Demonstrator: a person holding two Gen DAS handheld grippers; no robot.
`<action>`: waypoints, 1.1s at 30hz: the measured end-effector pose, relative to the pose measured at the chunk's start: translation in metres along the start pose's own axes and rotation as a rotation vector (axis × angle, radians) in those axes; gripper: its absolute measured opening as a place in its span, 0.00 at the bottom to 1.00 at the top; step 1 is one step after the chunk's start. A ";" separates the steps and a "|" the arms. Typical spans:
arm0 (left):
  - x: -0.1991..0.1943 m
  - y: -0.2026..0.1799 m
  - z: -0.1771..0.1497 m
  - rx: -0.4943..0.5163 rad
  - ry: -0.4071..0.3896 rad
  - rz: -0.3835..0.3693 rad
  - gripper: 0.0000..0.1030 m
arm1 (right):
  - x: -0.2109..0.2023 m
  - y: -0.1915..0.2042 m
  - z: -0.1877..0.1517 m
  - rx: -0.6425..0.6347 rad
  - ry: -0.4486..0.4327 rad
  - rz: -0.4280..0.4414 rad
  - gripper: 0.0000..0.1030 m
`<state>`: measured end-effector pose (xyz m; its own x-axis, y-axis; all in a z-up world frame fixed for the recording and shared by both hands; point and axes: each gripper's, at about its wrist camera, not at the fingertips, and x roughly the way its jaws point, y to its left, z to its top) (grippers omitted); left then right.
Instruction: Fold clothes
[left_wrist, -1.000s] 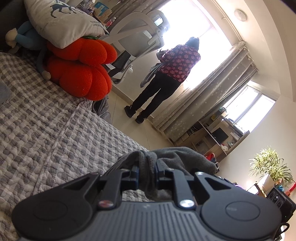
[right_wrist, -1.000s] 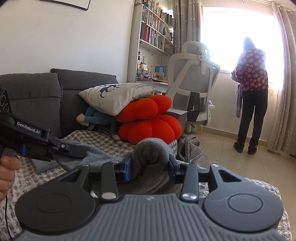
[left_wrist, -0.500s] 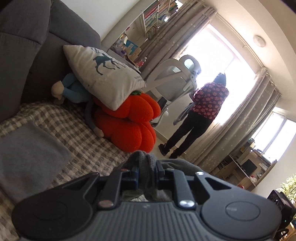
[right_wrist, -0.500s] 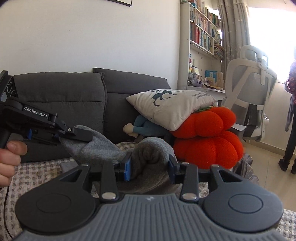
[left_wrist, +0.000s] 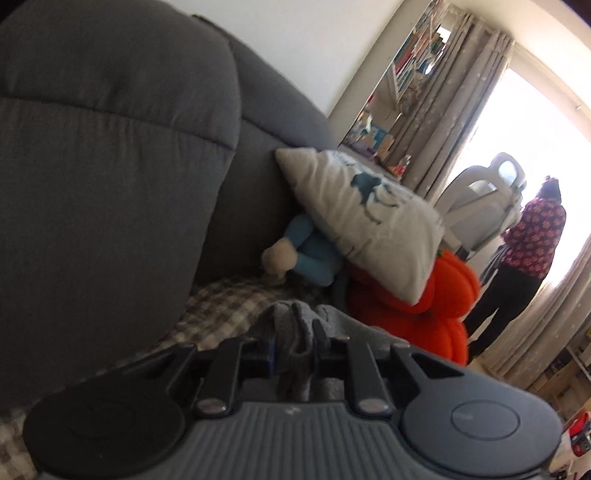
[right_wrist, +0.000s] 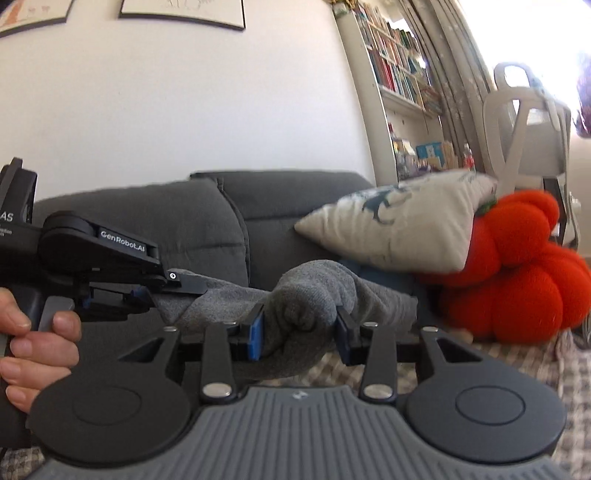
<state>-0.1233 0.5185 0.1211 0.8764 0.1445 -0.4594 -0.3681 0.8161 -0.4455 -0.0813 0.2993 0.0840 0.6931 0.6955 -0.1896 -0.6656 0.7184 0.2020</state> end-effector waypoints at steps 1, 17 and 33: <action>0.018 0.018 -0.014 -0.008 0.054 0.068 0.17 | 0.012 0.006 -0.024 0.030 0.070 -0.007 0.41; 0.043 0.078 -0.056 -0.118 0.120 0.190 0.20 | -0.028 -0.001 -0.066 0.265 0.237 0.167 0.47; 0.043 0.070 -0.050 -0.108 0.119 0.209 0.20 | 0.031 -0.050 -0.056 0.578 0.400 0.276 0.39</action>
<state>-0.1271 0.5540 0.0311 0.7379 0.2315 -0.6340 -0.5736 0.7101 -0.4083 -0.0421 0.2863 0.0143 0.2958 0.8800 -0.3716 -0.4730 0.4729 0.7434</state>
